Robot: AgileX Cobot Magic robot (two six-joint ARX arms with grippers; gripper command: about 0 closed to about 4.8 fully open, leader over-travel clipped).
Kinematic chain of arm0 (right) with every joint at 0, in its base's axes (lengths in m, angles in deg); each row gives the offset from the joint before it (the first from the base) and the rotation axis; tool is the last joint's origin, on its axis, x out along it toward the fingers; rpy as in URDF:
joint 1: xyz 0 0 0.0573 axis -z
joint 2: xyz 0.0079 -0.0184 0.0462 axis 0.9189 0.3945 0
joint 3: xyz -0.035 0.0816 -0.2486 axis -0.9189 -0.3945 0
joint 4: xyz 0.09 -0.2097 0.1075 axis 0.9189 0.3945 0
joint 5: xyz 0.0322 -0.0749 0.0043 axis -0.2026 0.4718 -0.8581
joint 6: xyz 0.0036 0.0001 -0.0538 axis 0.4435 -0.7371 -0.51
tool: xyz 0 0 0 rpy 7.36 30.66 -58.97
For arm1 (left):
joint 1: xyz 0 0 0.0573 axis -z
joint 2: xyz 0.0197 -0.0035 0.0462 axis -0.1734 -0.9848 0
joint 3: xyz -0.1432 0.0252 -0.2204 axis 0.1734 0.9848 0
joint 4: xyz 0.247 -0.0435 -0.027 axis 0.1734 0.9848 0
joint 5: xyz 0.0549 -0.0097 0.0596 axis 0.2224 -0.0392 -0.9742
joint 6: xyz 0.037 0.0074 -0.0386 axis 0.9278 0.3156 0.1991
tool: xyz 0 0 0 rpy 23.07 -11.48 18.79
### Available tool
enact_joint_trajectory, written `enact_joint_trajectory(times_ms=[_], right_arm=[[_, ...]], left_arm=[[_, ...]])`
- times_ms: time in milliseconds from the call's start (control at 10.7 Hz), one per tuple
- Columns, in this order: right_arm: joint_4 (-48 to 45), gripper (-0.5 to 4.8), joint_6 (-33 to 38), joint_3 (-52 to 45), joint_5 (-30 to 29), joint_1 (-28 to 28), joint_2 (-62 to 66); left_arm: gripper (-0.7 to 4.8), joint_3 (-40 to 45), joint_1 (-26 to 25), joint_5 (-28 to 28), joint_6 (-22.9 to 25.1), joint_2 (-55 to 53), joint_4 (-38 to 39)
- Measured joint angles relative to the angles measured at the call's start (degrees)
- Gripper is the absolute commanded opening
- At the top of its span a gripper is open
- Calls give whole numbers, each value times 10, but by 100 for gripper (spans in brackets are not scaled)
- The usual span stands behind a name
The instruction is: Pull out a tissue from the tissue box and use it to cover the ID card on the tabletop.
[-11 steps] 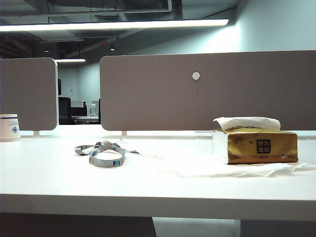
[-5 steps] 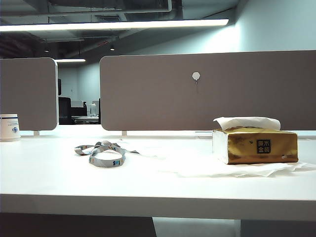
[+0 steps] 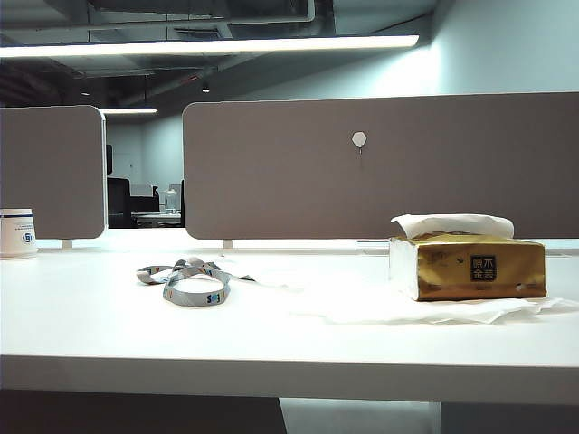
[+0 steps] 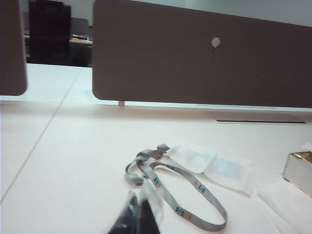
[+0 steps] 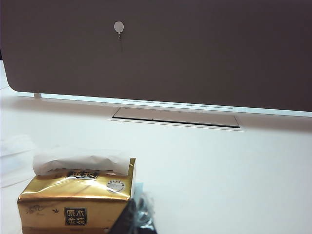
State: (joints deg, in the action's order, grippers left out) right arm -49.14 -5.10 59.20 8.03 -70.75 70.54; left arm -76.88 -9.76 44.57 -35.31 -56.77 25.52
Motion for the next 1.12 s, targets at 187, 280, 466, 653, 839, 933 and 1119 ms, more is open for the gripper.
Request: enact_joint_trajectory(times_ms=[187,280,466,653,839,933,1119], right_arm=[[0,-5,0,0,-11,0,0],[0,-5,0,0,-11,0,0],[0,-5,0,0,-11,0,0],[0,-5,0,0,-11,0,0],[0,-5,0,0,-11,0,0],[0,-5,0,0,-11,0,0],[-2,-5,0,0,-6,0,0]], left_arm=[[-5,0,0,7,45,0,8],[-5,0,0,2,49,0,8],[-6,0,0,-83,49,0,8],[-6,0,0,-113,49,0,8],[-6,0,0,-84,60,0,8],[-6,0,0,-83,66,0,8],[-6,0,0,-111,66,0,8]])
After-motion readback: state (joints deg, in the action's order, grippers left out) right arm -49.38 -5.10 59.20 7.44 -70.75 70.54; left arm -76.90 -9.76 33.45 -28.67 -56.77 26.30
